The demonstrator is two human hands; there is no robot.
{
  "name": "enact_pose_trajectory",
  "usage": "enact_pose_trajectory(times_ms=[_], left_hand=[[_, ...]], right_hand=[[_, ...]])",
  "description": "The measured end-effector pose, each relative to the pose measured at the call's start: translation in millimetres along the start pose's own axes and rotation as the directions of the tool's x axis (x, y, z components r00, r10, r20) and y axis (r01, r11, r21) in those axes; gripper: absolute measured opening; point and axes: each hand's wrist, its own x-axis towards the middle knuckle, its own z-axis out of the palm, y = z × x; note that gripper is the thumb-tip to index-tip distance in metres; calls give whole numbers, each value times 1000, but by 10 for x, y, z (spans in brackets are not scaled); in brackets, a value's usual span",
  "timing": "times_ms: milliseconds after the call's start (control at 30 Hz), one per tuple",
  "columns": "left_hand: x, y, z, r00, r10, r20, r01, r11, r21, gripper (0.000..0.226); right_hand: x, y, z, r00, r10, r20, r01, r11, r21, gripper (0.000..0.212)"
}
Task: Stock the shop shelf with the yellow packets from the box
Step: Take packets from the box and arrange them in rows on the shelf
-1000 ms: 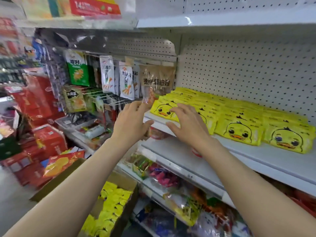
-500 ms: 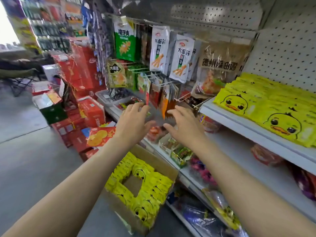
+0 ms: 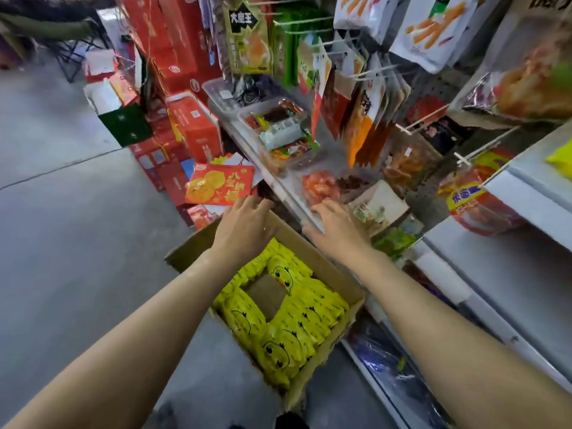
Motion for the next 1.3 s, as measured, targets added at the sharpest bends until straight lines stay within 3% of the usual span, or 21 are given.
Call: enact_pose_trajectory(times_ms=[200,367,567,767,933,1067,1300], left_hand=[[3,-326,952,936,-82,342,114,991,-74,53],[-22,-684,1861,786,-104,609,204,974,-97,58],[-46,-1079,2752,618,-19,786,183,976,-120,61],[-37,-1171,3166,519,101,849,-27,994,-102,56],[44,-1217,3307,433,80,898,-124,992,-28,49],[145,-1289,3320,380,116,918,-44,993,-107,36],[330,-1294,3197,380,244,892,27,961,-274,20]], right_hand=[[234,296,958,965,57,255,-86,990,107,50],[229,545,1969,859,200,472,-301,942,148,52],[63,789,2804,717,313,623,-502,851,150,51],[45,895,3194,735,394,553,-551,822,147,35],[68,889,3317,780,438,446,-558,811,178,31],[94,865,3365,761,488,429,-609,764,211,40],[186,965,3351,702,462,542,-652,724,227,41]])
